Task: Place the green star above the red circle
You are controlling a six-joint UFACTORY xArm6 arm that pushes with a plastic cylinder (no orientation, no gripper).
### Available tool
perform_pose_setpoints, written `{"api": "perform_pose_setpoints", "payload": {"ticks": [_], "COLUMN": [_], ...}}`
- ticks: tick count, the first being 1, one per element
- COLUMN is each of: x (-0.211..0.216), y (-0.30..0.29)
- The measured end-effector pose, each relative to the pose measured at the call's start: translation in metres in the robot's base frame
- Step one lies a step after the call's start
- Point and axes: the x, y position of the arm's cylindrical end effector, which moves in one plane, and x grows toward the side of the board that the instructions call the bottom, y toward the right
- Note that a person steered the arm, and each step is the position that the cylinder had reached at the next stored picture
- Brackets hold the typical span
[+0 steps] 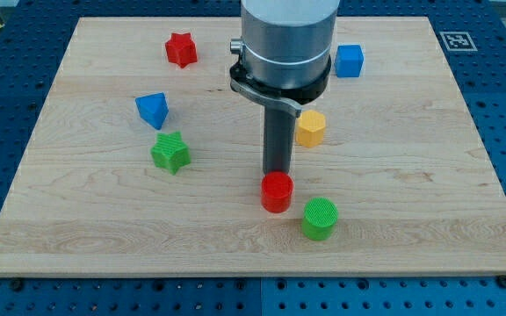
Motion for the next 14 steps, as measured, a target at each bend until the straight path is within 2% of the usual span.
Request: {"api": "perform_pose_setpoints", "payload": {"ticks": [2,3,4,6,7,9,12,14], "x": [0.015,-0.044,-0.081,-0.088,-0.087,-0.048,-0.026,-0.013], "y": [-0.028,-0.056,-0.099,-0.177,-0.183,-0.172,-0.099,-0.117]}}
